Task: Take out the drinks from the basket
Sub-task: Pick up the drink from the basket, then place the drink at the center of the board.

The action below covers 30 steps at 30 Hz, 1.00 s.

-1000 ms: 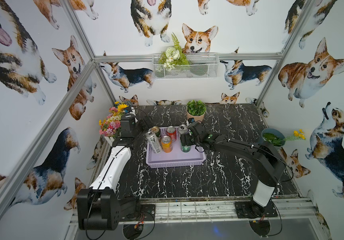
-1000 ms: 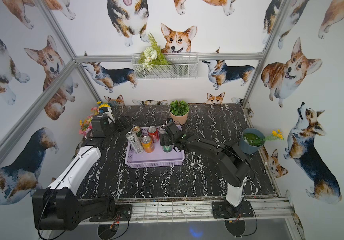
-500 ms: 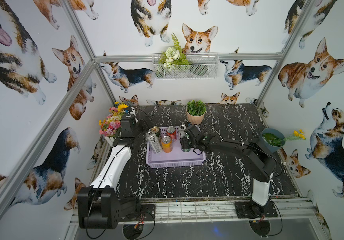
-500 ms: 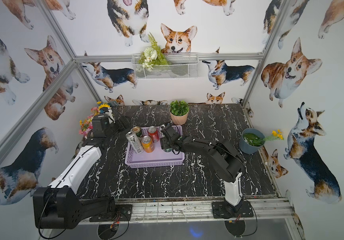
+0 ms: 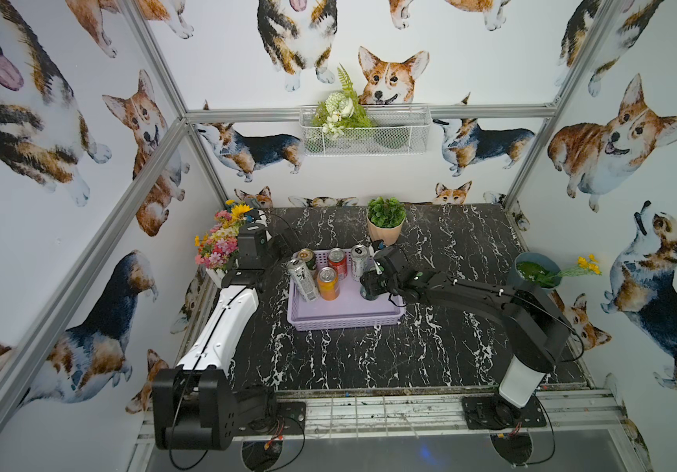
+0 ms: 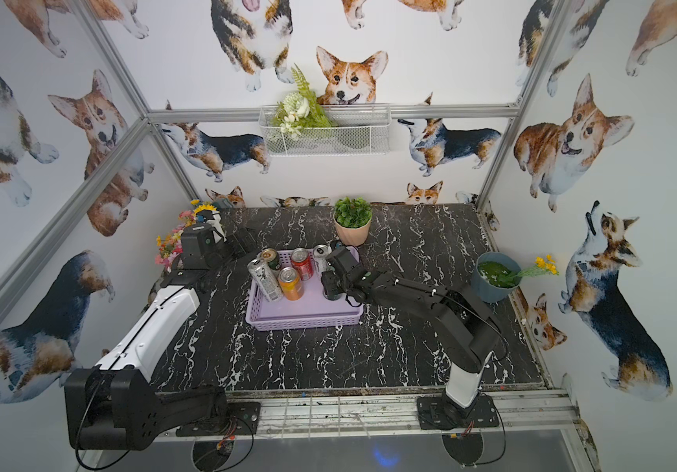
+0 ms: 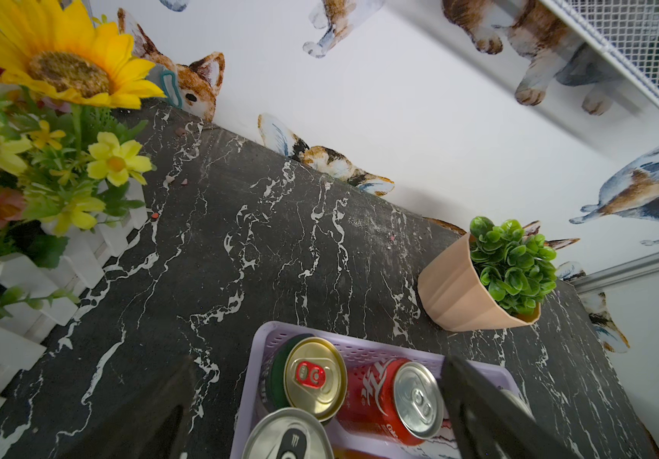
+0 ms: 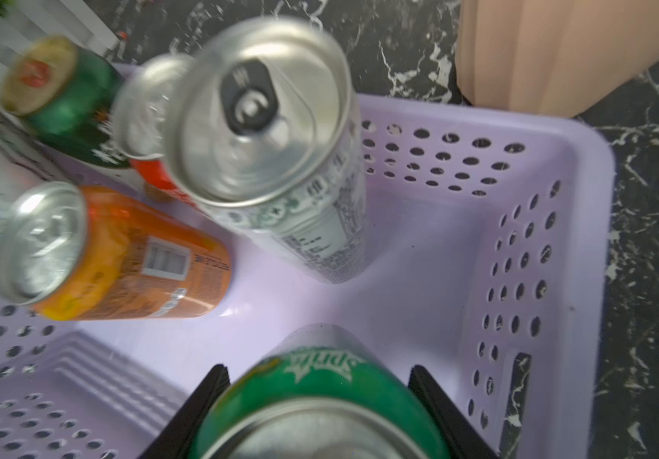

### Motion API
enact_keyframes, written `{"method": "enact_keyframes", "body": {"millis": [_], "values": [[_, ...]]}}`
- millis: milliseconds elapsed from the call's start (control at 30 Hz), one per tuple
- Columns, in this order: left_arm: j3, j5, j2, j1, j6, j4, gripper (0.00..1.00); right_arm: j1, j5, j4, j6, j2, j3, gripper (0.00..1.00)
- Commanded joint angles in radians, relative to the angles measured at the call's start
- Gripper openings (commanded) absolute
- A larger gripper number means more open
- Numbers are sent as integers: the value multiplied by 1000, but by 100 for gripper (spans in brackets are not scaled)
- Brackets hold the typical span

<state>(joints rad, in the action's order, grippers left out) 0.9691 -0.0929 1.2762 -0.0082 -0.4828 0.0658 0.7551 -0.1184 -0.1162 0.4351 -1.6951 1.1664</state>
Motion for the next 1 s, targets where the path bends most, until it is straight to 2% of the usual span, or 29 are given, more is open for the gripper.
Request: {"method": "enact_keyframes", "body": {"millis": [0, 133, 333, 467, 633, 800, 967], "values": [[10, -4, 3, 0, 4, -6, 100, -12, 41, 53, 11, 73, 6, 27], [7, 1, -1, 0, 7, -6, 100, -60, 20, 21, 24, 172, 19, 26], [-4, -3, -13, -1, 7, -19, 100, -238, -169, -69, 44, 236, 27, 25], [-10, -5, -13, -2, 5, -23, 100, -296, -295, -73, 30, 151, 34, 26], [-12, -7, -20, -3, 10, -20, 100, -345, -268, -16, 46, -24, 47, 26], [-10, -2, -31, -17, 34, -16, 100, -347, -273, 54, 32, -97, 54, 29], [-6, 51, -25, -29, 49, 8, 100, -347, -308, 14, 55, -156, 77, 42]]}}
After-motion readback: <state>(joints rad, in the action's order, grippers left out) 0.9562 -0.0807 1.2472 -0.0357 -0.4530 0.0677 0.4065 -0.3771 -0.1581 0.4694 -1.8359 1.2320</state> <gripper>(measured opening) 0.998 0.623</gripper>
